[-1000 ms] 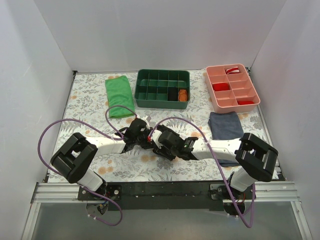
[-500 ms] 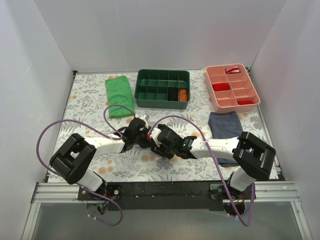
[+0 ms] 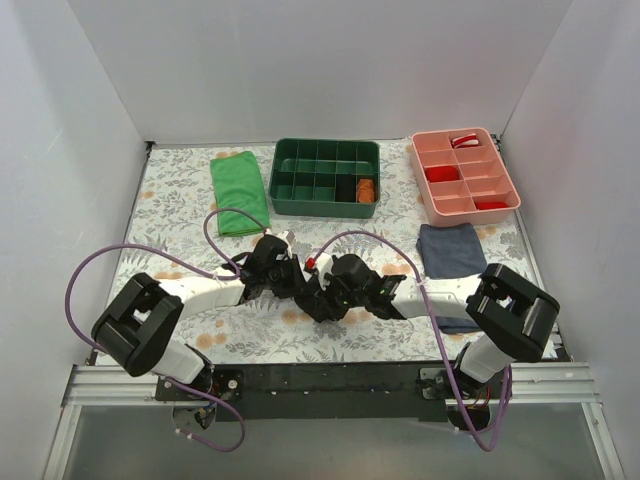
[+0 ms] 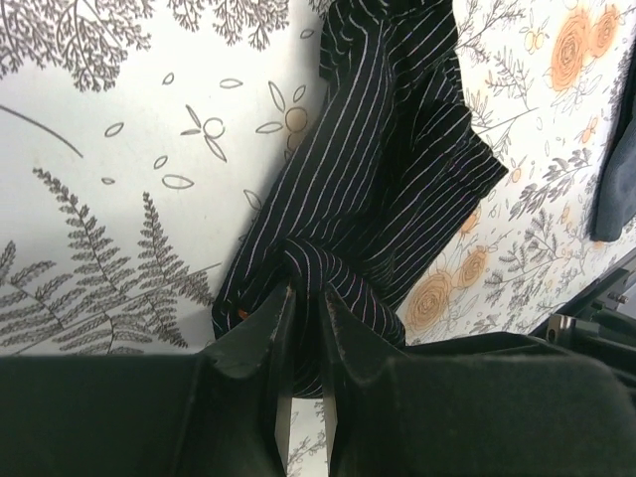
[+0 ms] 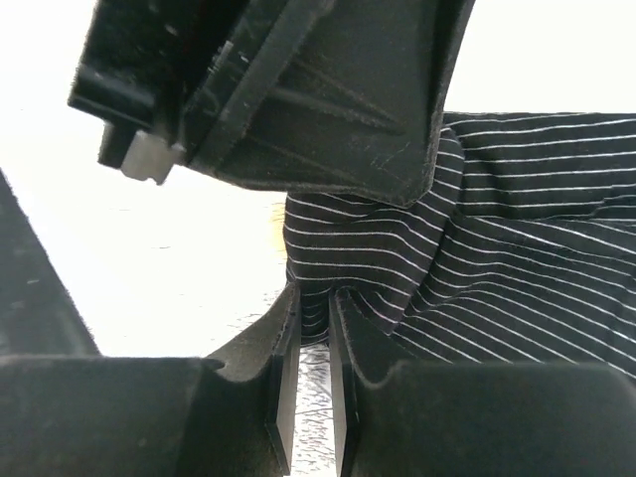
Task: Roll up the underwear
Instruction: Roll the underwear to the center of the board.
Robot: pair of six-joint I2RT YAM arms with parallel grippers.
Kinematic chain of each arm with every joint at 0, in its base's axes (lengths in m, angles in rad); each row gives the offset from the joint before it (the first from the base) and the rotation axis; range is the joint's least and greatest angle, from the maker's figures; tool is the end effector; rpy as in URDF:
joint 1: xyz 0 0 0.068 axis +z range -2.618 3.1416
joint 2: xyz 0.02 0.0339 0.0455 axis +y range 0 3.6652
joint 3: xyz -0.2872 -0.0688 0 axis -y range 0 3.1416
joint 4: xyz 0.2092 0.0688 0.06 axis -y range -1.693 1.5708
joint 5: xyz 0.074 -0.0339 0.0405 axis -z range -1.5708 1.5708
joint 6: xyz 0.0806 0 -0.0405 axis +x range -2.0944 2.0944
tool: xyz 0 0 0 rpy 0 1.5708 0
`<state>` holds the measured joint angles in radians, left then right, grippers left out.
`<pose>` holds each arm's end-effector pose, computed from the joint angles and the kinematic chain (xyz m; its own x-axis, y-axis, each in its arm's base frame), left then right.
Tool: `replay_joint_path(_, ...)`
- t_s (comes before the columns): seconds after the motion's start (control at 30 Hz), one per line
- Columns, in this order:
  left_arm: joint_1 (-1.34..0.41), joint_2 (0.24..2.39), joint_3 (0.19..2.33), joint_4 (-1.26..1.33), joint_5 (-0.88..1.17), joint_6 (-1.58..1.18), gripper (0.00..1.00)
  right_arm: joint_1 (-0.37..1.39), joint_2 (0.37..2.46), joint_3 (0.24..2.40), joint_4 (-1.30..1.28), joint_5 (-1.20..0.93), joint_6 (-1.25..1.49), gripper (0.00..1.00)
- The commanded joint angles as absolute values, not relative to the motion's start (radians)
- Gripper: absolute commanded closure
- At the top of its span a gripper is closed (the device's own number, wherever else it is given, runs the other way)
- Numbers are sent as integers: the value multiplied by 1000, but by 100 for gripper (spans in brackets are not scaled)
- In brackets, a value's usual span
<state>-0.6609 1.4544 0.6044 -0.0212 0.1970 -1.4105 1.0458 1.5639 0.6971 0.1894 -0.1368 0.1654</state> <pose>0.2022 -0.1772 0.1641 -0.7889 -0.6129 0.0451 -0.4843 0.5748 -0.6596 0.1504 0.2816 0.1836 -0.4598 -0.4683 -0.7545 -0.8464 0.4884 0.2126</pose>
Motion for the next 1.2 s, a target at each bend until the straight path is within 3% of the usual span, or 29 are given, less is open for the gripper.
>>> replay_joint_path(0.0,-663,1421,614,-117,152,-1388,88,1051,1589,603,130,-408,268,99)
replay_joint_path(0.63,-660,1339,660,-170,107,-1374,56,881,1635,558,180,-635,360,99)
replay_joint_path(1.17,-643,1146,614,-232,90,-1358,46,758,1703,690,107,-916,425,99)
